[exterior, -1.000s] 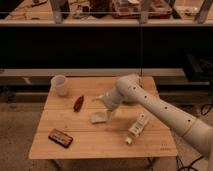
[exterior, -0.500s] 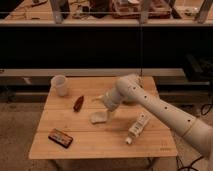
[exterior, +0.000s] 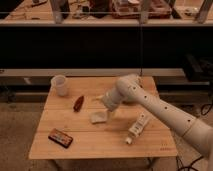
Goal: Pick up the ceramic cup
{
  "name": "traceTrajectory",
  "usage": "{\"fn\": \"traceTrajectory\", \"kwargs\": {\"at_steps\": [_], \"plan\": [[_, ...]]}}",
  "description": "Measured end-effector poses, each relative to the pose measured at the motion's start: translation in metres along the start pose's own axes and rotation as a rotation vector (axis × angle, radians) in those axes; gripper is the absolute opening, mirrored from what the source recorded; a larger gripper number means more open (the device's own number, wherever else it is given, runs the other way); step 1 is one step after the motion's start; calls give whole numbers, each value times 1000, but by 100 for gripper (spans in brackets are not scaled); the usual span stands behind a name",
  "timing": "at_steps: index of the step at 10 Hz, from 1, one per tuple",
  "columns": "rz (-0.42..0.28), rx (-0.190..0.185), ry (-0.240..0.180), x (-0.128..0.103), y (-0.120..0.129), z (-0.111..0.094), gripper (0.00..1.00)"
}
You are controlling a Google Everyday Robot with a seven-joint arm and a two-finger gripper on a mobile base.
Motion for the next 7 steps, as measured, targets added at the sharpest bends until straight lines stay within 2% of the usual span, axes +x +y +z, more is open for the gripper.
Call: {"fn": "traceTrajectory", "kwargs": {"at_steps": [5,7], "plan": [[-11,-2,2,0,-1,-1,80],[-122,-16,16,-6,-29,3,80]]}}
